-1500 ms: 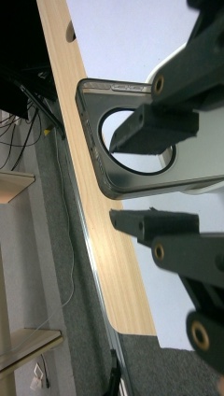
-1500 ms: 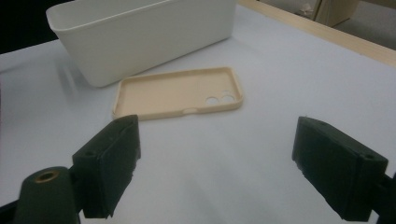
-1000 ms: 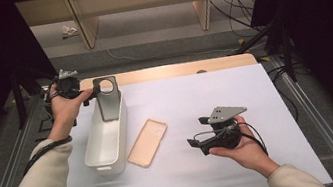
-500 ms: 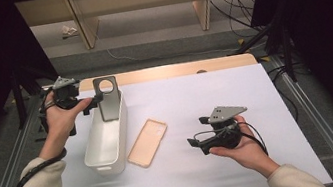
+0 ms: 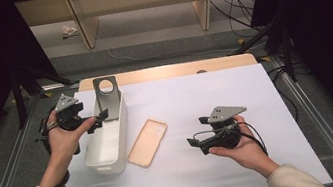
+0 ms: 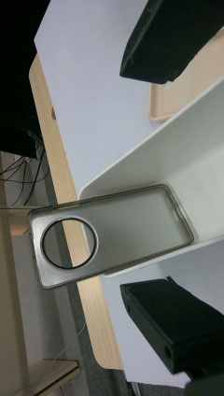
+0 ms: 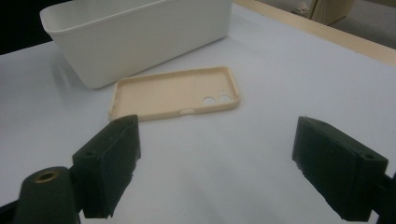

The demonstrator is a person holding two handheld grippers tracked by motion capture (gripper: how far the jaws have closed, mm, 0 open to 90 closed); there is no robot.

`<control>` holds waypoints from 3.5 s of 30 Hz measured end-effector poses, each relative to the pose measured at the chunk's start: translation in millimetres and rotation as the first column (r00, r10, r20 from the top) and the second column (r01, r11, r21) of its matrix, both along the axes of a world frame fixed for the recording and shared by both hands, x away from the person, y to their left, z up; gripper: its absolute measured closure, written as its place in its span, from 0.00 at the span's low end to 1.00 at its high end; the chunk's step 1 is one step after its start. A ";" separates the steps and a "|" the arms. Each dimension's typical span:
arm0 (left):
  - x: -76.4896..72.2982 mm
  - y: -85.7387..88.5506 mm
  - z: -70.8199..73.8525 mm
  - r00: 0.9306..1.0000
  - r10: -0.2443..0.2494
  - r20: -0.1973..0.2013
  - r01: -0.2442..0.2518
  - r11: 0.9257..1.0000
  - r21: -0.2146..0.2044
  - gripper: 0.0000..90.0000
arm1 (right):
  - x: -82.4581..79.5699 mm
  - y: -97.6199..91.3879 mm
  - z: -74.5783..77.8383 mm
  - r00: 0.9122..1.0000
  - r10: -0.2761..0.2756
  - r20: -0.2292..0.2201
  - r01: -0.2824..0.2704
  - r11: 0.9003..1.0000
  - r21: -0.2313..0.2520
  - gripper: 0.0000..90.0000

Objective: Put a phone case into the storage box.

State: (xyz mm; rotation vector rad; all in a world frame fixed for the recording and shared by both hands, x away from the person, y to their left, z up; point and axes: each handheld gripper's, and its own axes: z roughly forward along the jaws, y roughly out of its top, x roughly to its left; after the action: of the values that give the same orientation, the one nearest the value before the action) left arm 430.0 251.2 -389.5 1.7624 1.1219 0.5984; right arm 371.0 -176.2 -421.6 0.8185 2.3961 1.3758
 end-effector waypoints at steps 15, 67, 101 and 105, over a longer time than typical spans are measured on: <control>-40.3 -12.1 -12.9 0.999 -0.036 0.003 0.036 0.999 -0.036 0.01 | 1.7 -0.5 -0.8 1.000 -0.009 -0.003 0.009 1.000 0.006 0.18; -89.0 -31.2 -29.4 0.992 -0.125 0.031 0.125 0.992 -0.016 0.03 | 6.3 -0.6 0.8 1.000 -0.018 -0.006 0.018 0.999 0.032 0.18; -87.5 -30.3 -29.1 0.993 -0.113 0.033 0.113 0.993 -0.020 0.04 | 5.9 44.4 6.3 0.995 0.097 0.025 -0.096 0.994 -0.052 0.99; -87.6 -30.0 -28.7 0.993 -0.114 0.033 0.114 0.993 -0.020 0.04 | 8.4 67.6 2.0 0.992 0.129 0.004 -0.128 0.989 -0.073 1.00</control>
State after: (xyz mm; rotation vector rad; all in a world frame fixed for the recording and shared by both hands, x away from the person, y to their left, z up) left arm 342.4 221.2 -418.2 1.7787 0.9953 0.5408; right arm 379.4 -108.6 -419.5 0.6482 2.5146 1.3257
